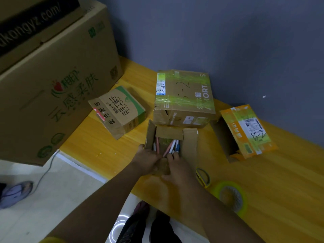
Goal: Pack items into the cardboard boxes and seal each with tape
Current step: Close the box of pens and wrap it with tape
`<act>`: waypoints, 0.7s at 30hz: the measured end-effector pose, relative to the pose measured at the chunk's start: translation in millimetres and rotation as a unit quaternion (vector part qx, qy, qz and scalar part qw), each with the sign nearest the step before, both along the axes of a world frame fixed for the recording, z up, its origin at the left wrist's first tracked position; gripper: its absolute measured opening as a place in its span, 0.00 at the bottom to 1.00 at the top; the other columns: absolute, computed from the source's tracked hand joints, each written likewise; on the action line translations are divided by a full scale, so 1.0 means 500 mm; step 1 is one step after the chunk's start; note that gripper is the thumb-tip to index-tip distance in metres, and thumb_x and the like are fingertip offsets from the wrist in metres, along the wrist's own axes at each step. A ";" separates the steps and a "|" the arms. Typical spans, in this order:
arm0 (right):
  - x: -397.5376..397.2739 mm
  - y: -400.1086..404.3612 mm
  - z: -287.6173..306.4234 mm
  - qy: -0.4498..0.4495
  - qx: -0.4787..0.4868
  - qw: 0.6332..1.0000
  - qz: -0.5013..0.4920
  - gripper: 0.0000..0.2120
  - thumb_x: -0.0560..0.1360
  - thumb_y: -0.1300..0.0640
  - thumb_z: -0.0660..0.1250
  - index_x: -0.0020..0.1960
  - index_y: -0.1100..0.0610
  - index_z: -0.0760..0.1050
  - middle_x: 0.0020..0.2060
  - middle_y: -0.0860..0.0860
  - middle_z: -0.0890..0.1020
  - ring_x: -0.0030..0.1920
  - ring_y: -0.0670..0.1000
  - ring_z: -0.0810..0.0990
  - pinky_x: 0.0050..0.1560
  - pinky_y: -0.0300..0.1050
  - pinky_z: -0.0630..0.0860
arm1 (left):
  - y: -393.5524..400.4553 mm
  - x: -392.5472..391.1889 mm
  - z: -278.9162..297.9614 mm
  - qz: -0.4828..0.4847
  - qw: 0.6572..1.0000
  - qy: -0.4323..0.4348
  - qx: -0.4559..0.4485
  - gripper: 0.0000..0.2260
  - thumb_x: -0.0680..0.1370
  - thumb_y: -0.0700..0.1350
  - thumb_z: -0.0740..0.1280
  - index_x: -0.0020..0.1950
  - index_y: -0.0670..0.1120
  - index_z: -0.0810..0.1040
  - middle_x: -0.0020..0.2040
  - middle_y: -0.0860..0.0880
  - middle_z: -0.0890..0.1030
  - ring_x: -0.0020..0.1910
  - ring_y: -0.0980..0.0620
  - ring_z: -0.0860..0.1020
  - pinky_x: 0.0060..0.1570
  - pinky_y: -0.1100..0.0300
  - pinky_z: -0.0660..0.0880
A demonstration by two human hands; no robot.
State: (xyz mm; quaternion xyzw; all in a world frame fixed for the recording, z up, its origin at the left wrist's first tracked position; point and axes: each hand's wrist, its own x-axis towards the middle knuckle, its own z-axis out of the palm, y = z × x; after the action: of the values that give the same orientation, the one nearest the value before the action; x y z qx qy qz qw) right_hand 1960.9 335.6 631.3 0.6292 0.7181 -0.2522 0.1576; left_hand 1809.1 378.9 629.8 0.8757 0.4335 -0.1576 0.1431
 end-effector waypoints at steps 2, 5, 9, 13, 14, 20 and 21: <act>0.009 0.001 0.000 -0.002 -0.017 1.000 0.026 0.39 0.75 0.54 0.70 0.77 0.55 0.51 0.75 0.59 0.55 0.66 0.60 0.69 0.60 0.52 0.70 | -0.003 0.002 -0.001 -0.001 1.000 0.008 0.004 0.17 0.76 0.47 0.66 0.65 0.55 0.73 0.58 0.50 0.80 0.62 0.46 0.74 0.67 0.45 0.53; 0.025 -0.001 0.009 0.020 -0.039 0.998 0.046 0.41 0.75 0.61 0.69 0.78 0.53 0.46 0.76 0.57 0.50 0.69 0.62 0.65 0.60 0.54 0.71 | -0.010 0.004 0.010 -0.005 1.000 0.020 0.011 0.20 0.76 0.46 0.65 0.68 0.55 0.70 0.61 0.50 0.79 0.64 0.46 0.73 0.69 0.44 0.49; 0.047 -0.016 0.035 0.124 -0.075 0.989 -0.013 0.38 0.78 0.55 0.66 0.79 0.49 0.46 0.76 0.49 0.49 0.73 0.59 0.57 0.64 0.58 0.69 | -0.010 0.010 0.017 -0.007 0.999 0.053 0.000 0.18 0.79 0.45 0.61 0.69 0.52 0.69 0.62 0.47 0.78 0.64 0.43 0.73 0.69 0.44 0.52; 0.063 -0.034 0.058 0.101 0.040 0.994 -0.014 0.22 0.82 0.55 0.57 0.75 0.54 0.60 0.73 0.53 0.59 0.71 0.57 0.61 0.65 0.53 0.68 | -0.010 0.007 0.008 -0.013 0.995 0.097 0.005 0.18 0.81 0.42 0.57 0.71 0.45 0.67 0.60 0.44 0.79 0.61 0.41 0.74 0.68 0.44 0.55; 0.062 -0.039 0.062 0.098 0.052 0.994 -0.003 0.21 0.82 0.57 0.56 0.74 0.55 0.61 0.72 0.53 0.60 0.69 0.57 0.63 0.63 0.52 0.69 | -0.011 0.003 0.009 -0.015 0.994 0.104 0.011 0.18 0.82 0.42 0.56 0.72 0.44 0.65 0.61 0.43 0.79 0.61 0.41 0.74 0.67 0.44 0.56; 0.022 -0.037 0.073 0.047 0.064 0.995 0.058 0.18 0.81 0.59 0.57 0.71 0.57 0.66 0.68 0.57 0.65 0.67 0.59 0.64 0.66 0.53 0.64 | -0.021 -0.024 0.038 -0.021 0.987 0.147 0.062 0.20 0.82 0.40 0.55 0.75 0.43 0.61 0.62 0.42 0.77 0.63 0.41 0.72 0.66 0.46 0.59; 0.012 -0.033 0.076 0.038 0.063 0.995 0.064 0.18 0.81 0.58 0.57 0.71 0.57 0.66 0.67 0.57 0.66 0.66 0.59 0.65 0.67 0.53 0.64 | -0.019 -0.027 0.038 -0.019 0.986 0.151 0.068 0.19 0.82 0.40 0.56 0.73 0.44 0.64 0.61 0.43 0.77 0.62 0.42 0.73 0.65 0.47 0.62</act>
State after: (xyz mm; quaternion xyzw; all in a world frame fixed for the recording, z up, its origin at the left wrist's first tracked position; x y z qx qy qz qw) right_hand 1966.9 319.2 669.4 0.5810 0.7766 -0.2192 0.1060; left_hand 1795.6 369.7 648.8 0.8578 0.4429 -0.2606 0.0133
